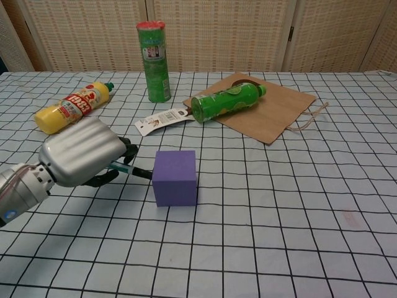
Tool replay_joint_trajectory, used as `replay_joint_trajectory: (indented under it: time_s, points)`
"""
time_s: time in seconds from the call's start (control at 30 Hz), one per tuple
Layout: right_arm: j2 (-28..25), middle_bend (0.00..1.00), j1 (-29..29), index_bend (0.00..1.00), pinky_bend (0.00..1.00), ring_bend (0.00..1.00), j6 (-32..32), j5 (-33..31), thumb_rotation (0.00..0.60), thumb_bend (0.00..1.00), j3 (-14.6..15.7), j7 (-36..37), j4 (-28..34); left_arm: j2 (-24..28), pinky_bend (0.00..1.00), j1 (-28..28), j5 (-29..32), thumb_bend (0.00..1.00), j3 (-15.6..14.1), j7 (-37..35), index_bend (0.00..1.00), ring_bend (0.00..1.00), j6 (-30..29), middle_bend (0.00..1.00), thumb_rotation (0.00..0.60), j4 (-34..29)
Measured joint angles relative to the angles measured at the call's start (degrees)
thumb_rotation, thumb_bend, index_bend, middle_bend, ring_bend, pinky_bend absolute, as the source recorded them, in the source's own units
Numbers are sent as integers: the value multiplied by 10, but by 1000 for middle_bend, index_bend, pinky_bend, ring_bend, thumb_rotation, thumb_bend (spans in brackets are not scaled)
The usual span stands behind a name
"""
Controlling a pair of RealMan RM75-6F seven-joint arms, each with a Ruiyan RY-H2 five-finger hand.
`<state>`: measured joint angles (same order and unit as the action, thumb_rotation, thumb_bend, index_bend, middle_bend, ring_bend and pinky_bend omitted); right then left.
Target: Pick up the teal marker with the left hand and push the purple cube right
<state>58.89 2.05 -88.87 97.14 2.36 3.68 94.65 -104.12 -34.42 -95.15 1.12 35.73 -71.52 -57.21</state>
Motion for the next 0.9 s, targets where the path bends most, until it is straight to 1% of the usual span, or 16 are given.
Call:
replay_joint_trajectory:
  time_s: [0.1,0.33,0.7,0.9]
  points:
    - [-5,0,-2,0,24,0,-7,3,600,173,1,11,-2,-12,998,-7,4,565,6,19,827,791,9,839,600,-7]
    - [-13,0,-10,0,26,0,-24,17,600,173,6,25,-4,-47,999,-33,24,566,32,47,827,792,38,839,600,-5]
    - [-19,0,-16,0,26,0,-39,20,600,173,5,46,-11,-92,998,-68,35,565,47,85,827,794,70,839,600,1]
    - [-24,0,-20,0,26,0,-47,23,600,173,6,58,-13,-112,998,-92,44,565,64,111,827,794,84,839,600,0]
